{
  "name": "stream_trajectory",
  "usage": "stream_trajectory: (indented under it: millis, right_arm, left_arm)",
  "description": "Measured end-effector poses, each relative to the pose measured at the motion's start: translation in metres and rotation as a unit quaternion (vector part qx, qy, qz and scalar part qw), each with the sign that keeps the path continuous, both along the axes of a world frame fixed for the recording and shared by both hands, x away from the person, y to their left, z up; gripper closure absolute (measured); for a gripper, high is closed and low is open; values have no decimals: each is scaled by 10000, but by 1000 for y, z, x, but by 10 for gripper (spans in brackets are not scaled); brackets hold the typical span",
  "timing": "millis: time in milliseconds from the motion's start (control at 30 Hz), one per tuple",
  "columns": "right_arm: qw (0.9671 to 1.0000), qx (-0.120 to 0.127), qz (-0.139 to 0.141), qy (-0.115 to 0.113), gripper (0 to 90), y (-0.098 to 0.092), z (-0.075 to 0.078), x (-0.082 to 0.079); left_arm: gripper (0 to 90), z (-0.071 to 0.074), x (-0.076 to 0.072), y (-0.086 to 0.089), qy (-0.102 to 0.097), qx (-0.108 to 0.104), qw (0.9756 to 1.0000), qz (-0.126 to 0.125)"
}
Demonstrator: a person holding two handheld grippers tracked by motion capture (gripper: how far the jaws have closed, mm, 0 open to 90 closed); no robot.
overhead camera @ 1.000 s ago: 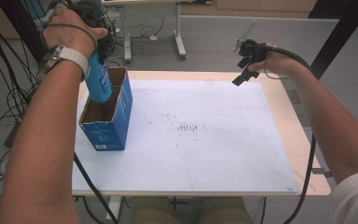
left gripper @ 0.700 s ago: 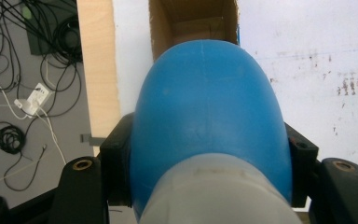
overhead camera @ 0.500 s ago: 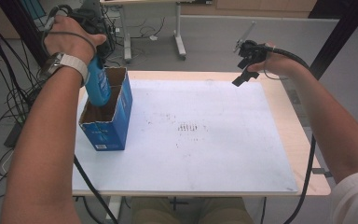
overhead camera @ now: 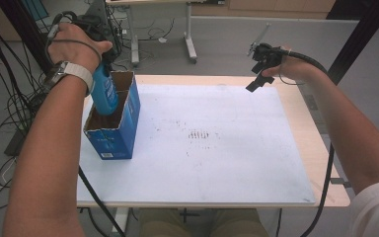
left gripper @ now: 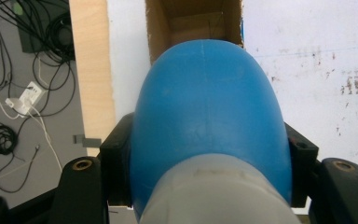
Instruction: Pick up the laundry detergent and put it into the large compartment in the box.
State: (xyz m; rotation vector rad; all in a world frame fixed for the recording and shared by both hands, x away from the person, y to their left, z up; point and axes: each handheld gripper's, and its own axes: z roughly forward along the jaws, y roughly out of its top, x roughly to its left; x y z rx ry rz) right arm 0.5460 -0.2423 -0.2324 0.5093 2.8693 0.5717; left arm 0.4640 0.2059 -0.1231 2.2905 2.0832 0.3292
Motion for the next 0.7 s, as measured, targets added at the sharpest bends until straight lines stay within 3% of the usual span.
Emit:
stream_trajectory:
  millis: [700]
  right_arm:
    - [10000, -11, -28, 24, 98, -3, -3, 0]
  left_arm:
    - [377, -19, 2, 0, 103, -25, 9999, -11]
